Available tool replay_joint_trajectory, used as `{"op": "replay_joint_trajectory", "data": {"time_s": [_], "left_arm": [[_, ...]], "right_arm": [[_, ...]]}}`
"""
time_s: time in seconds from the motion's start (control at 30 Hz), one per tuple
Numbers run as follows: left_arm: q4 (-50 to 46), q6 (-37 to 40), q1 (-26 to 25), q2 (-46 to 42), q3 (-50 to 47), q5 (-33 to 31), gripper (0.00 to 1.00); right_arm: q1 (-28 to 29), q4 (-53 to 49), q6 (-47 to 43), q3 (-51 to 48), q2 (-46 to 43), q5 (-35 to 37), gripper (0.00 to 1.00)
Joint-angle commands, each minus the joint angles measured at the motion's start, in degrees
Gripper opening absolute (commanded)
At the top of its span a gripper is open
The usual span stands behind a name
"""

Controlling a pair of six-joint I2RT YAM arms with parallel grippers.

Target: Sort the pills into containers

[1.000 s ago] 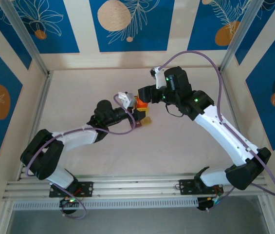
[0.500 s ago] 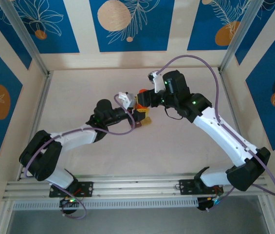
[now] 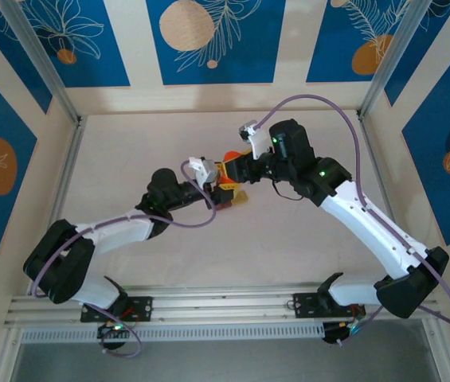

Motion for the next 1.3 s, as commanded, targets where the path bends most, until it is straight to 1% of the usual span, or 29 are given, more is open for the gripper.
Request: {"op": "replay_joint_trajectory", "data": {"time_s": [0.0,0.1,0.33,0.43,0.53,0.6,0.67,0.77,0.93,1.27], "left_arm": [[4.0,0.7,0.7,-2.2,-1.6,4.0,0.00],[4.0,1.6,0.6,-2.9,-3.0,4.8,0.00],[4.7,4.0,0.5,-3.6,-5.2,7.5,0.00],[8.2,3.1,0.4,-2.7,-6.9,7.5,0.00],[12.0,2.1,0.4,-1.6,-8.4,8.0,0.00],[12.7,1.7,0.4,-1.1,-8.4,8.2,0.00],[12.6,1.5,0.4,-0.8,-8.2,8.4,0.00],[12.8,0.5,0.4,-0.7,-7.9,8.4,0.00],[12.0,-0.7,0.1,-1.0,-6.9,7.2,0.00],[11.3,0.5,0.0,-0.6,-7.0,1.0,0.00]], "right_arm": [[0.5,-4.2,-9.6,1.3,-1.7,-9.3,0.34],[1.4,-6.7,-15.0,2.4,-1.5,-10.8,0.32],[3.8,-12.1,-30.6,3.3,-1.1,-13.8,0.33],[4.0,-14.3,-34.6,3.9,-0.3,-14.6,0.35],[4.1,-15.4,-36.7,4.3,0.7,-14.5,0.38],[4.1,-15.7,-36.6,4.7,1.4,-13.9,0.44],[4.1,-15.5,-35.6,5.5,2.3,-12.5,0.58],[4.0,-14.7,-33.6,6.8,3.0,-10.5,0.65],[3.6,-14.8,-31.0,8.2,2.1,-11.0,0.70],[3.8,-11.4,-23.9,7.4,-4.2,-12.5,0.77]]}}
